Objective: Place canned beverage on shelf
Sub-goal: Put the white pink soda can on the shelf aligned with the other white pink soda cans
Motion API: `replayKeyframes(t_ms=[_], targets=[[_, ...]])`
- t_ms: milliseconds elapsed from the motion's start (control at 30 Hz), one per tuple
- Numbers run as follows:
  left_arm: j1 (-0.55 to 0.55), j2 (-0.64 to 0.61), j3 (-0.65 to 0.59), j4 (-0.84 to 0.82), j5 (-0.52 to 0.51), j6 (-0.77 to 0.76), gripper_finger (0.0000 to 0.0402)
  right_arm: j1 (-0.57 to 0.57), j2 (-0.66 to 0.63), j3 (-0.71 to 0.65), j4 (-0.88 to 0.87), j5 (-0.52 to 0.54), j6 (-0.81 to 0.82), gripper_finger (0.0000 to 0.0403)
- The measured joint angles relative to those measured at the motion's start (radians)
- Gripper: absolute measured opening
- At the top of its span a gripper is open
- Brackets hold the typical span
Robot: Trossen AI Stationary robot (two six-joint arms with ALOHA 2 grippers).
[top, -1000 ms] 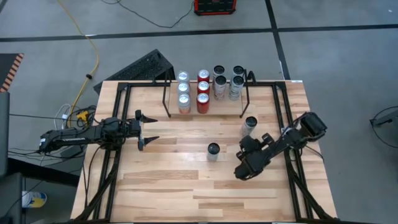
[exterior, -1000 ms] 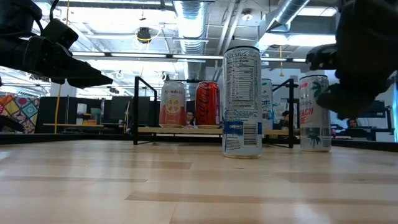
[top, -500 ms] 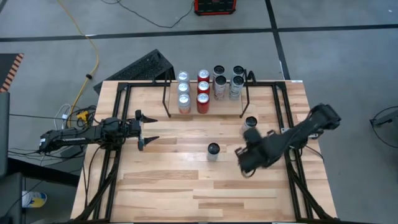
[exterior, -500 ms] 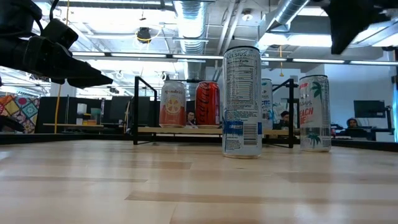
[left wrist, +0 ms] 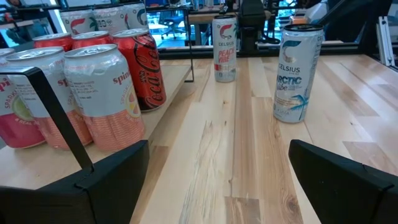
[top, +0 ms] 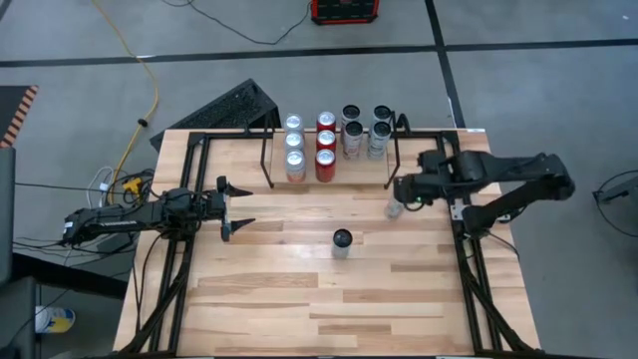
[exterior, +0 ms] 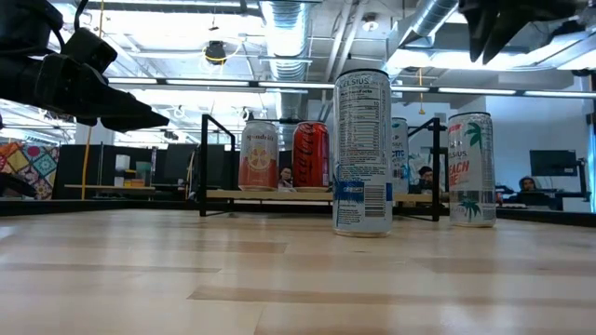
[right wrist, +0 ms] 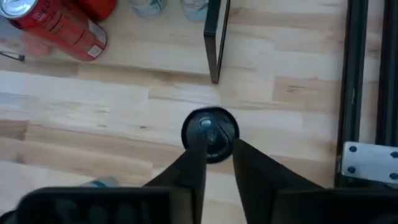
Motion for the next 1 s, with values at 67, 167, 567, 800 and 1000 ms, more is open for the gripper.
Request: replayKeyframes(t_ms=[67,167,567,800,1000], targets=[[0.0,0.0,0.0,0.0,0.0,0.0,0.0373,-0.036,0.001,0.0,0.011,-0.002,-0.051,0.0113],[0.0,0.0,0.0,0.0,0.0,0.0,0.0373,-0.068,0.013,0.0,0.03,-0.005,-0.106,0.0143],[0.0,0.0,0.0,0.0,0.0,0.0,0.0373,-0.154,0.037,-0.001,0.117,-0.139,-0.187,0.0332],[0.0,0.0,0.0,0.0,0.0,0.0,0.0373,-0.153,0.045,0.0,0.135,-0.138,-0.205,0.0376],[0.0,0.0,0.0,0.0,0.0,0.0,0.0373,-0.151,0.045,0.0,0.138,-0.138,-0.212,0.0379]])
